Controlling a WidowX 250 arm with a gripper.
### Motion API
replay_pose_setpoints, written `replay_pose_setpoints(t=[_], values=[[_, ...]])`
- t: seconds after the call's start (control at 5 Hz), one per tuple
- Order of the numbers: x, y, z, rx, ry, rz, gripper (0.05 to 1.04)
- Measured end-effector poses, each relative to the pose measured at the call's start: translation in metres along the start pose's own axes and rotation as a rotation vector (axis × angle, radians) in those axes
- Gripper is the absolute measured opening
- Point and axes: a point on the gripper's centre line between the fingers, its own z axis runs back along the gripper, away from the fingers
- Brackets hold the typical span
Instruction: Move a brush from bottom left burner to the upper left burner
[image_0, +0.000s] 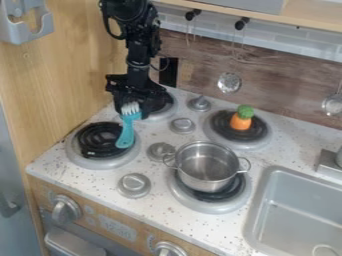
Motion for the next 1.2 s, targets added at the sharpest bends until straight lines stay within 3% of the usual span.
replay_pose_setpoints(t=[0.4,0.8,1.2], values=[[0.034,-0.006,0.007,-0.039,-0.195,-0.052,0.672],[0.08,0.0,-0.002,-0.034,-0.277,-0.071,0.672],[0.104,0.006,-0.021,0.02,-0.356,-0.06,0.672]])
